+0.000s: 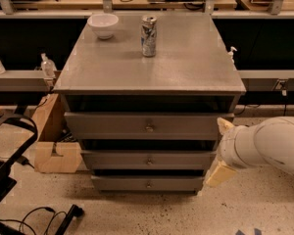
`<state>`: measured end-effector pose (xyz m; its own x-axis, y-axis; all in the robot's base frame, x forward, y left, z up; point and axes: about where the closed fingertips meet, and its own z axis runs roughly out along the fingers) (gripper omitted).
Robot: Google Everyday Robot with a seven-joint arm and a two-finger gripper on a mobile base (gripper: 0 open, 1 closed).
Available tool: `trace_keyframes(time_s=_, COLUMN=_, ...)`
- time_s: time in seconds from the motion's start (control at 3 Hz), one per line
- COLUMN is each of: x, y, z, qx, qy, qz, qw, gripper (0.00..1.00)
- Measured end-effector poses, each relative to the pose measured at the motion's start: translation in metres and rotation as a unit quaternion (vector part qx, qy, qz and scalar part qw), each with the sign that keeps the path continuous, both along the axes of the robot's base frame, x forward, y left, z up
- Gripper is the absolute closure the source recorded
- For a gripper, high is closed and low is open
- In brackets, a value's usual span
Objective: Open middle drawer
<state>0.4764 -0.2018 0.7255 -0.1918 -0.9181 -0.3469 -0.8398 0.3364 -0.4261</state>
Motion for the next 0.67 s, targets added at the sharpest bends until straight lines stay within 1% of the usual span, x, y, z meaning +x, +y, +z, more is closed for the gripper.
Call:
trace_keyframes(time_s=0.33, x=0.0, y=0.0, z=0.0, qx=0.0, qy=0.0, qz=0.0, qw=1.0, gripper=0.0)
trace_keyframes(time_s=0.67, x=0.004, y=0.005, z=-0.033, qx=-0.002, qy=-0.003, qz=-0.003, qw=1.0, gripper=0.0)
